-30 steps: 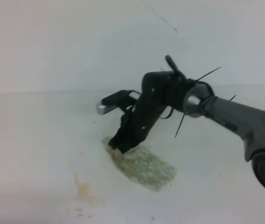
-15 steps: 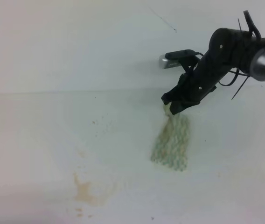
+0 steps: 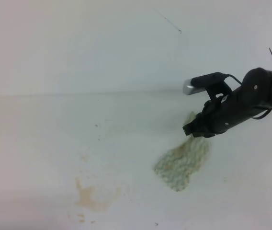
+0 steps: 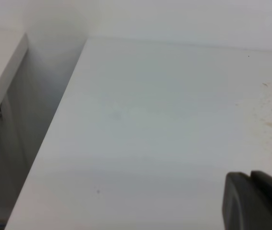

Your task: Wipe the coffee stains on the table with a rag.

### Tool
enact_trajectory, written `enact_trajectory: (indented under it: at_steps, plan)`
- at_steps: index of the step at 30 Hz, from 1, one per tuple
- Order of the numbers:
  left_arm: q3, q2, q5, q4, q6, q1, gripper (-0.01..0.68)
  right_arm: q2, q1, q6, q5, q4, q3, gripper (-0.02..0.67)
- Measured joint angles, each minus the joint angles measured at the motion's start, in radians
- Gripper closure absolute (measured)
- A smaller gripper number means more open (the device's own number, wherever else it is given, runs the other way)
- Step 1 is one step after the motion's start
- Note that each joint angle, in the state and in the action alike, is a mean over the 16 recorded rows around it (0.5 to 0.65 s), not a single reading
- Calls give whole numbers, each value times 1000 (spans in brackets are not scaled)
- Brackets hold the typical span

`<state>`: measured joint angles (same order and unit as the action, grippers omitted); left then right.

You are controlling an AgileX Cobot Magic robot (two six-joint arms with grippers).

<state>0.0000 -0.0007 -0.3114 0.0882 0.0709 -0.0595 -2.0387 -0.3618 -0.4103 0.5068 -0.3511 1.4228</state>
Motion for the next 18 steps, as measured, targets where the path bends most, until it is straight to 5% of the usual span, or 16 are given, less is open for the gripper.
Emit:
enact_trajectory:
  at_steps: [7,18]
  plan:
    - [0,0,0,0,0,0,675,18,0,-24,-41,1,-60,595]
    - [0,0,0,0,0,0,675,88,0,-29,-35,-2,-60,260]
